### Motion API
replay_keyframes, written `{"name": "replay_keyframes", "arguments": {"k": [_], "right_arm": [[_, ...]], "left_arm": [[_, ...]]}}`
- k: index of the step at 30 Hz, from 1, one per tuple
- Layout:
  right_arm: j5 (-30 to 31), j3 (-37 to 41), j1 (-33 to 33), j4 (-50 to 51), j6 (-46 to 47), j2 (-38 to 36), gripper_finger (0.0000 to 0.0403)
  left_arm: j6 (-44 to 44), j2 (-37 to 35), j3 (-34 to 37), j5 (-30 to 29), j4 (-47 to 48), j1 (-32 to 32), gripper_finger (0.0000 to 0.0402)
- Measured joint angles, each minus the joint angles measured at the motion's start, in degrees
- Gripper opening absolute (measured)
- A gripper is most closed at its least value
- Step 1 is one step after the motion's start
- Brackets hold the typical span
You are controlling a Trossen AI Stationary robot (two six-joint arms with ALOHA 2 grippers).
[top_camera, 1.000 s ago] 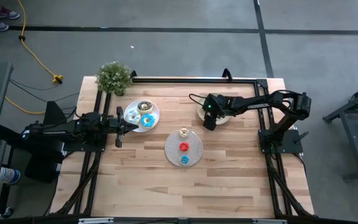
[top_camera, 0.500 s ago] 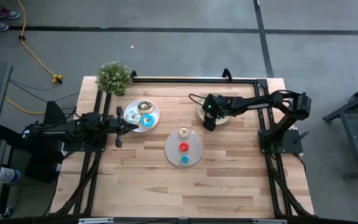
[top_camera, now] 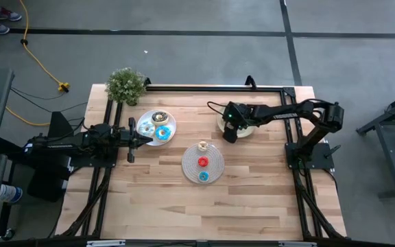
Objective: Pick & Place donuts
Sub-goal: Put the small red donut on the brown plate
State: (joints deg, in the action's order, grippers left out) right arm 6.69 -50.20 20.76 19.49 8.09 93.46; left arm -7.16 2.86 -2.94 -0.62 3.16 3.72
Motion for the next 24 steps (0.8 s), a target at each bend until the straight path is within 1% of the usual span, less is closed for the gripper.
{"name": "replay_keyframes", "arguments": {"k": [13,18,21,24], "right_arm": [[0.54,-2.99,-0.51,3.92,0.06,-4.84,0.0292],[0.65,-3.12,-1.23,3.92,0.06,-7.19,0.0291],[0.13,-3.12,-1.93,4.01,-0.21,-8.31,0.0291],[-1.82,-3.12,-2.58,4.28,-0.45,-9.11,0.0291]], "left_arm": [[0.0,0.0,0.0,0.0,0.01,0.0,0.0001],[-0.01,0.02,0.0,0.0,0.0,0.0,0.0001],[-0.02,0.01,0.0,0.0,0.0,-0.01,0.0001],[-0.01,0.02,0.0,0.0,0.01,-0.01,0.0001]]}}
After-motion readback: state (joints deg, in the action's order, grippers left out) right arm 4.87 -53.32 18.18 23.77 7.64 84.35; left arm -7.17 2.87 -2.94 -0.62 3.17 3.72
